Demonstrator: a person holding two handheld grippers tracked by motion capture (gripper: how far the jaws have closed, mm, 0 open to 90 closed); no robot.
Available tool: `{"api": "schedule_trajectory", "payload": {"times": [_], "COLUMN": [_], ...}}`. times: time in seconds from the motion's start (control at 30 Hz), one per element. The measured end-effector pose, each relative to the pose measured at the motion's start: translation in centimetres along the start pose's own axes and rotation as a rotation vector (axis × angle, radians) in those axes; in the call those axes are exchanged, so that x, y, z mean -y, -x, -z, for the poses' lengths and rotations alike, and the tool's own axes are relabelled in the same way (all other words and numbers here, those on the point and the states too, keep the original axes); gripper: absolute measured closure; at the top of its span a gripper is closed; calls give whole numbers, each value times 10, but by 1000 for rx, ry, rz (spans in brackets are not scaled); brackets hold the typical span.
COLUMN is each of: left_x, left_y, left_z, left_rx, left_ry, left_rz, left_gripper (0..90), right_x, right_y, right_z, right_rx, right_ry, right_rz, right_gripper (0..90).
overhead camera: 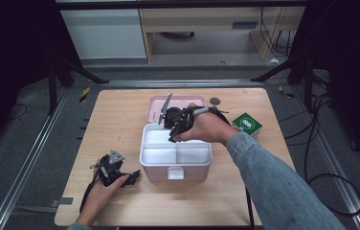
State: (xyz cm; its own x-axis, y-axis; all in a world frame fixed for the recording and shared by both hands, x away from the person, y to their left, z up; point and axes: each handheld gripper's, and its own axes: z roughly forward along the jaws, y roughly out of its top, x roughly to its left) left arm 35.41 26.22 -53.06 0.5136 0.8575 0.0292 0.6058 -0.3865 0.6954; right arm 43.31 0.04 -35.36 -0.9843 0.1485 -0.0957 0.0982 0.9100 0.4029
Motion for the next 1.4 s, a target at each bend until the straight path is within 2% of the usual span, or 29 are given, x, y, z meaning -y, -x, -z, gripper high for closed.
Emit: {"api": "schedule_trajectory", "payload": {"times": [0.47,0.87,1.4], "left_x": [0,0,1], "left_y": [0,0,0], "left_z": [0,0,0], "left_rx": [1,2,2], "left_ry": [-1,1,1], "left_rz": [-2,-2,-3], "left_gripper": [0,0,0], "right_x": [-7,-7,-10], "right_y": [1,4,5], "right_z": [-21,-32,-41], "right_rx": [-31,-59,-86], "right_ry": [-57,-92,-144], "right_rz": [56,88,135], "right_gripper": [752,755,831]}}
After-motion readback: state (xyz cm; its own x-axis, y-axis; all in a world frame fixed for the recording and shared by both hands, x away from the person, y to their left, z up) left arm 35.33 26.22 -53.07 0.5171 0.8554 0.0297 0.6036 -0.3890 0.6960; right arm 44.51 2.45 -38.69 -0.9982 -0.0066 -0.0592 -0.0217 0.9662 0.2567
